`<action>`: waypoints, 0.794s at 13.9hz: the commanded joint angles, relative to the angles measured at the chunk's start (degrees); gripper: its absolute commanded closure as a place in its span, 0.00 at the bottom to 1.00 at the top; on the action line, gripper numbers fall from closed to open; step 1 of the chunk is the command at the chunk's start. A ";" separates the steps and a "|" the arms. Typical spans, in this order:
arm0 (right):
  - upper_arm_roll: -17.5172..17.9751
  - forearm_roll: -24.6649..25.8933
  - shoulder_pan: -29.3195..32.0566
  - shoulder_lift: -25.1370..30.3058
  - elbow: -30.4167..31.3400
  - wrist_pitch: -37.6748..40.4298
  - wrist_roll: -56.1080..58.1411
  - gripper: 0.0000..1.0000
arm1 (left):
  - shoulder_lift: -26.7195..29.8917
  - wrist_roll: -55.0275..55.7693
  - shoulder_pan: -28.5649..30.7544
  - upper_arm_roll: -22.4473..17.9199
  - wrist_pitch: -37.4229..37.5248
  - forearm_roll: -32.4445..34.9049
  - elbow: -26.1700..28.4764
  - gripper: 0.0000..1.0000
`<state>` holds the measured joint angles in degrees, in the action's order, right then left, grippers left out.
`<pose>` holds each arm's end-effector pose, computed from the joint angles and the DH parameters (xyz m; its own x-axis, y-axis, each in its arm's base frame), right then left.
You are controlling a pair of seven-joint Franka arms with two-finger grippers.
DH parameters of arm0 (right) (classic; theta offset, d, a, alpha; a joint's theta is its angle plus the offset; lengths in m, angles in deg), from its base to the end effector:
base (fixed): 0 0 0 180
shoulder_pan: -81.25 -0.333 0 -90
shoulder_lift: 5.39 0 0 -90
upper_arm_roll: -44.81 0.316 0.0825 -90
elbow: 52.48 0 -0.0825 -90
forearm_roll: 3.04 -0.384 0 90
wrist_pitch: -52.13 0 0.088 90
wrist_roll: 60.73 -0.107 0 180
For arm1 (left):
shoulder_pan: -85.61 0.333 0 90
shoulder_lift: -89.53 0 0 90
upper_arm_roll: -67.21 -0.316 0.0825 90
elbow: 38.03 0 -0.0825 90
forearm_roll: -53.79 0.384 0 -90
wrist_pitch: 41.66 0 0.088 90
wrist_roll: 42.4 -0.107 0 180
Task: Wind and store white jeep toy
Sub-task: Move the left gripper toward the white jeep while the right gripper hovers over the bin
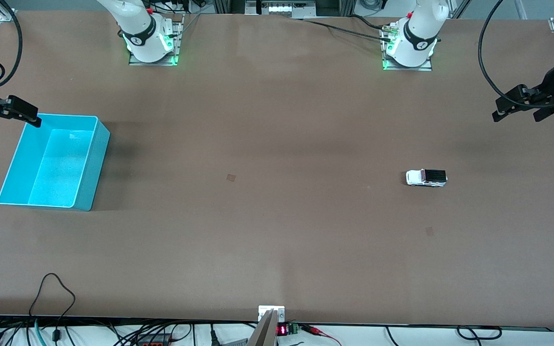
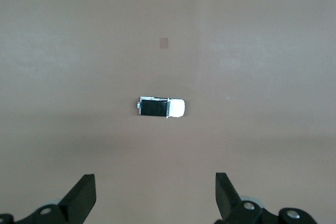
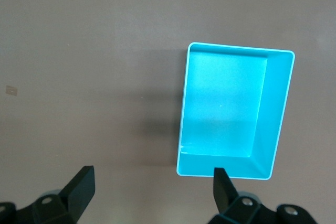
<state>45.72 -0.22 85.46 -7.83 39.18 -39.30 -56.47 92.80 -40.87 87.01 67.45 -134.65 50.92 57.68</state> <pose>0.5665 -0.0380 0.5892 0.9986 0.0180 -0.0501 0.0202 -0.9988 0.0448 0.5405 0.0058 0.6132 0.9987 0.0495 0.0082 0.0490 -0.9975 0.0500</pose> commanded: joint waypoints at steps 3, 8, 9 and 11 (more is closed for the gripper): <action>0.50 -0.53 0.54 1.38 1.24 0.03 -0.82 0.00 | 1.39 -0.83 0.00 0.29 0.53 1.12 0.89 0.00; 1.29 -0.53 -0.42 -0.11 0.89 -0.41 -0.82 0.00 | -3.69 -0.83 -0.17 0.56 -1.13 1.21 1.77 0.00; 1.29 -0.53 -1.21 -0.63 0.80 -0.59 -0.82 0.00 | -5.79 -0.92 -0.26 0.64 -2.27 1.21 1.94 0.00; 1.29 -0.45 -2.88 -2.47 0.80 -0.41 -0.48 0.00 | -10.01 -1.09 -0.44 1.25 -5.00 1.38 2.99 0.00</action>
<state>47.03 -0.33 84.18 -9.00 39.63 -39.44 -56.47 87.17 -41.02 86.89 67.99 -137.45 50.96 60.74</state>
